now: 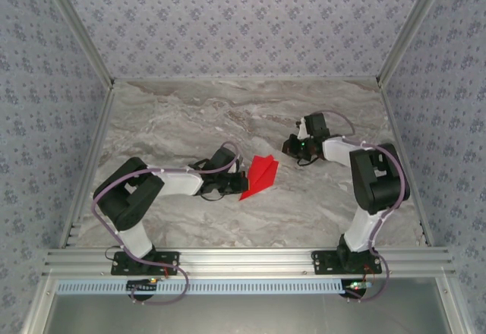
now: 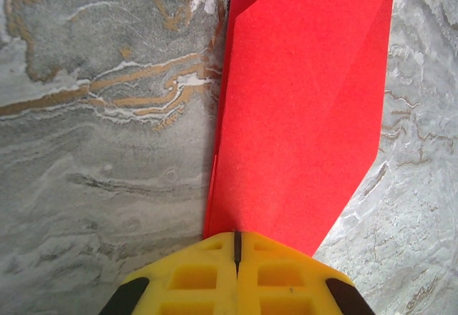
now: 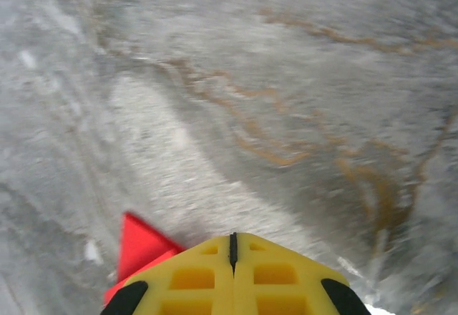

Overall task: Fold a paper plane with a square sheet of paper (pick it up from the middle)
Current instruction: Fourth fold the wing at the center of the table.

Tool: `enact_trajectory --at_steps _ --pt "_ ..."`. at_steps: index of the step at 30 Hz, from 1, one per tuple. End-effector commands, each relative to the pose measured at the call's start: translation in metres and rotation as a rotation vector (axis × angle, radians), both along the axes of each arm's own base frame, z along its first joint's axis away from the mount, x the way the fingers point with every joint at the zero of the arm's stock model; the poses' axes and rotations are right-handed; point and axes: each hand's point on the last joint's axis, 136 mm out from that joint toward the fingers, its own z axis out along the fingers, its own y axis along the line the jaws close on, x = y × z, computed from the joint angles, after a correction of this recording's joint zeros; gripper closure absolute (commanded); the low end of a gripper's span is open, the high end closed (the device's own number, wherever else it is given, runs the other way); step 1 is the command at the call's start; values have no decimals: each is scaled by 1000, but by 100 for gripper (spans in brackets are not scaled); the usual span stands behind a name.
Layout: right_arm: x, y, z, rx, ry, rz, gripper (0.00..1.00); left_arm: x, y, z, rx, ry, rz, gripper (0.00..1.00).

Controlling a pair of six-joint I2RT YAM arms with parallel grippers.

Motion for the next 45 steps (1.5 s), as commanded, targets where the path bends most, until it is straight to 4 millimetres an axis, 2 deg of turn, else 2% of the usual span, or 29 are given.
enact_trajectory --at_steps 1,6,9,12,16,22,25,27,30,37,45 --pt "-26 21 14 0 -15 66 100 -32 37 -47 195 147 -3 100" --pt "-62 74 13 79 19 192 100 -30 34 -45 188 138 -13 100" --pt "-73 101 11 116 39 252 100 -29 33 -43 183 136 -16 100" --pt "-75 114 0 134 79 261 100 -30 31 -41 180 132 -19 100" --pt "-79 114 -21 114 128 250 100 -27 29 -37 169 120 -21 100" --pt "-83 96 -52 41 199 207 100 -18 15 -16 116 79 -40 100" --pt "-86 88 -63 21 228 194 100 -9 -4 13 23 18 -78 100" --pt "-89 85 -67 14 240 191 100 -1 -14 40 -37 -44 -95 100" --pt "-91 82 -71 -1 252 191 100 3 -22 62 -93 -86 -105 98" --pt "-94 80 -79 -16 283 186 100 -8 -28 53 -123 -6 -109 94" --pt "-98 78 -82 -29 300 185 100 -20 -14 22 -39 88 -71 93"
